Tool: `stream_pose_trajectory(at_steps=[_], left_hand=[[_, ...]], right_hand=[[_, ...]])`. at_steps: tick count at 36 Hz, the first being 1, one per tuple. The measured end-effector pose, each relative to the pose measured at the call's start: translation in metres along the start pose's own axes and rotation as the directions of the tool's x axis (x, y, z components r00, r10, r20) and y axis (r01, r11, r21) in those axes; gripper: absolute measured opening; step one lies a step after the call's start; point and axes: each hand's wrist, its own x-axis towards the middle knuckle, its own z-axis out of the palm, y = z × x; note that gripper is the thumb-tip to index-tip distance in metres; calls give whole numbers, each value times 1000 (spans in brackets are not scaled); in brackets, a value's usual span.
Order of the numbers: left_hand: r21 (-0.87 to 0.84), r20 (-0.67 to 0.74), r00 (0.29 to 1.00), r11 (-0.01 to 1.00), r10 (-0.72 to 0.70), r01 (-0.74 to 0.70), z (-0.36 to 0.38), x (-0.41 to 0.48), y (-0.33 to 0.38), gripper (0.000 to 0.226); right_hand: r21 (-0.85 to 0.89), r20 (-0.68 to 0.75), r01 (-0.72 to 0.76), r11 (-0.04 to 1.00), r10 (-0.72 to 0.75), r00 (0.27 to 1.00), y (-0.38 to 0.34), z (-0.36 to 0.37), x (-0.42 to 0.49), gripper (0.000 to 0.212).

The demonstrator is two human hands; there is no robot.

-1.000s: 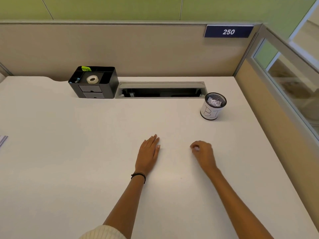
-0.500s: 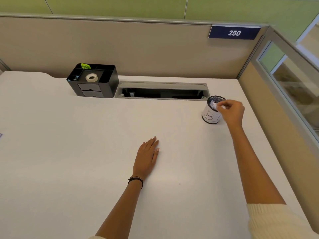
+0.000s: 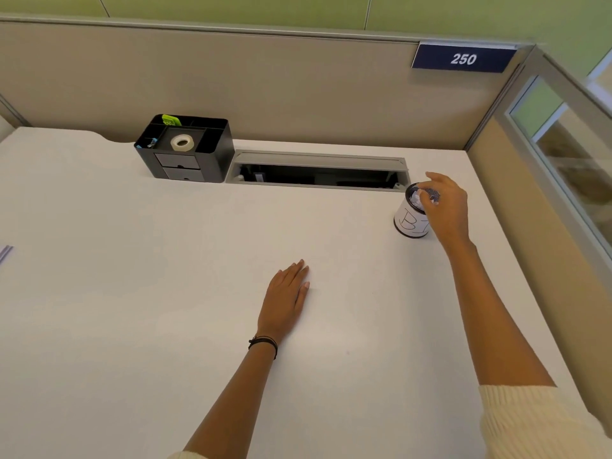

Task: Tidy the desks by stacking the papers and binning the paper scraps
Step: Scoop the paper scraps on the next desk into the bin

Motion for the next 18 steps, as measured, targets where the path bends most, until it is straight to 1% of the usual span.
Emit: stream_pose_trajectory(at_steps=[3,5,8,10,12,15,18], left_hand=[[5,4,1000,1000,3,-3,0,1,0,57],[10,3,1000,1000,7,-7,0,1,0,57],[13,-1,1000,1000,11,-11,-1,0,0,57],[8,-1,1000,1000,10,-10,-1,0,1,58],[6,1,1000,1000,9,-9,-1,0,1,58],[3,3,1000,1000,2,-2,-1,0,1,60],[7,7,1000,1000,-2,2,-1,0,1,61]], right_hand=[[116,-75,90,989,-82,994,-10,-4,-25,22],[163,-111,134,978,-117,987,-14,-4,-43,20],[222,-107,153,963,-132,986,-18,1,-73,16],[280,-35,106,954,-100,994,-19,6,-97,18],[328,87,34,944,-66,994,-17,12,-120,18],[362,269,-49,931,-54,962,-11,24,-153,18],[354,397,-108,929,-45,917,-6,33,-179,17]])
